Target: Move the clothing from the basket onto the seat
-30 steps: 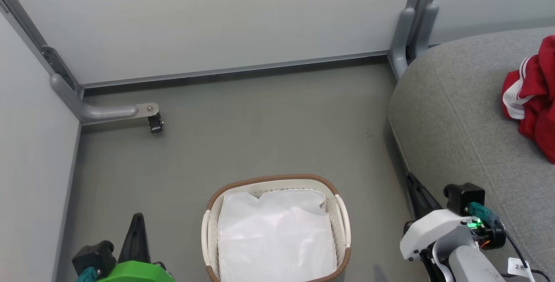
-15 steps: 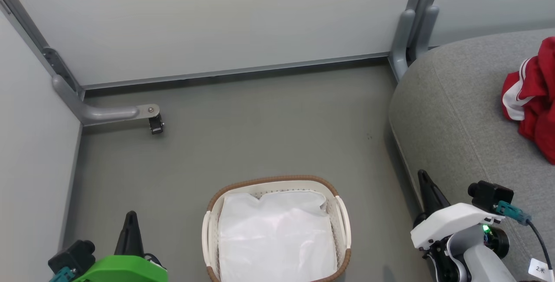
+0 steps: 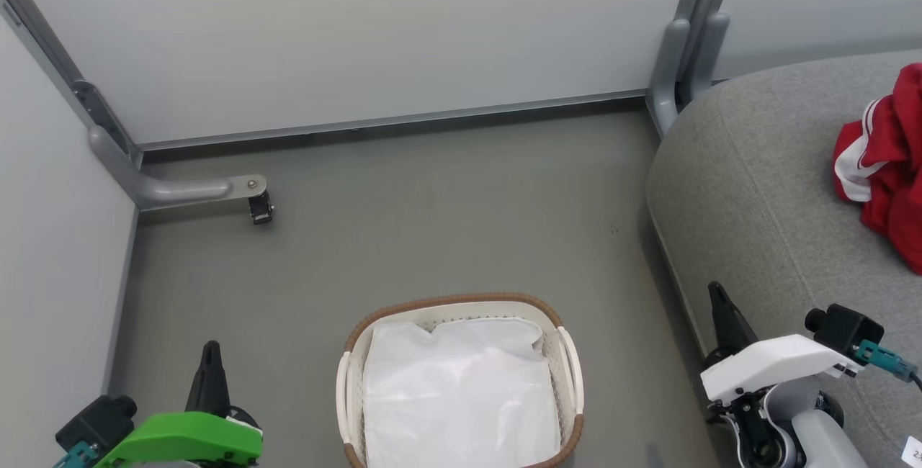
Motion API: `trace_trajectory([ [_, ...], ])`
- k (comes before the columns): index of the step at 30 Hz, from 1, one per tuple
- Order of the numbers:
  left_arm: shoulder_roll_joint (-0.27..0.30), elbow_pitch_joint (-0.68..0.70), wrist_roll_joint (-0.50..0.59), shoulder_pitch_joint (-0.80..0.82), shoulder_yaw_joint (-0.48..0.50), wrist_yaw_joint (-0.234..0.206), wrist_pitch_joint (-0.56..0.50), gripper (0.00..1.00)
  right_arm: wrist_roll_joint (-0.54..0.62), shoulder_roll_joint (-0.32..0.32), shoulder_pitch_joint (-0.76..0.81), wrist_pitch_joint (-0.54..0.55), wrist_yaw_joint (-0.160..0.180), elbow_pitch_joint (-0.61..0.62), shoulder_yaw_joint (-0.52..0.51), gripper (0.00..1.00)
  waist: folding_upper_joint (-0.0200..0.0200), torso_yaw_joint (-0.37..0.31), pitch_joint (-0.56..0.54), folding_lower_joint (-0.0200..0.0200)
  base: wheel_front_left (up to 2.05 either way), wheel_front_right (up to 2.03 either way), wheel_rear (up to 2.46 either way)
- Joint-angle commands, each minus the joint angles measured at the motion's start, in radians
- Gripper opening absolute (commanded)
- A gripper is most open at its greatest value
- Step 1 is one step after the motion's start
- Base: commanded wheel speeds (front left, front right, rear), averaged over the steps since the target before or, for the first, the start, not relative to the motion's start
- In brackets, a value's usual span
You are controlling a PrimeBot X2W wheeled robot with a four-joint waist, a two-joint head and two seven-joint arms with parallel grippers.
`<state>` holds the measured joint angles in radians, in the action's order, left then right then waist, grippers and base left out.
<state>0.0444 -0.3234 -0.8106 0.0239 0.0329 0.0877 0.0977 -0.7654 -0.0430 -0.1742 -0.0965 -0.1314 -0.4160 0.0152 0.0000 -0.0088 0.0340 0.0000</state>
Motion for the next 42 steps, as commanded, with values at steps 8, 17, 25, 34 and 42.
trace_trajectory([
  [8,0.005,0.025,-0.121,0.038,0.016,0.010,-0.030,0.00,-0.129,-0.005,0.006,0.030,0.000,0.039,-0.022,0.00,0.0000,0.001,-0.003,0.0000,0.00,0.00,0.00],
  [17,0.005,0.033,-0.226,0.047,0.026,0.015,-0.058,0.00,-0.239,-0.006,0.014,0.058,0.001,0.060,-0.039,0.00,0.0000,0.002,-0.006,0.0000,0.00,0.00,0.00],
  [25,0.006,0.041,-0.310,0.053,0.034,0.019,-0.080,0.00,-0.328,-0.006,0.023,0.081,0.001,0.077,-0.053,0.00,0.0000,0.003,-0.009,0.0000,0.00,0.00,0.00],
  [34,0.006,0.049,-0.396,0.062,0.044,0.024,-0.105,0.00,-0.420,-0.007,0.032,0.105,0.001,0.094,-0.066,0.00,0.0000,0.003,-0.012,0.0000,0.00,0.00,0.00],
  [42,0.007,0.054,-0.472,0.065,0.051,0.027,-0.125,0.00,-0.498,-0.007,0.038,0.124,0.001,0.110,-0.079,0.00,0.0000,0.004,-0.015,0.0000,0.00,0.00,0.00],
])
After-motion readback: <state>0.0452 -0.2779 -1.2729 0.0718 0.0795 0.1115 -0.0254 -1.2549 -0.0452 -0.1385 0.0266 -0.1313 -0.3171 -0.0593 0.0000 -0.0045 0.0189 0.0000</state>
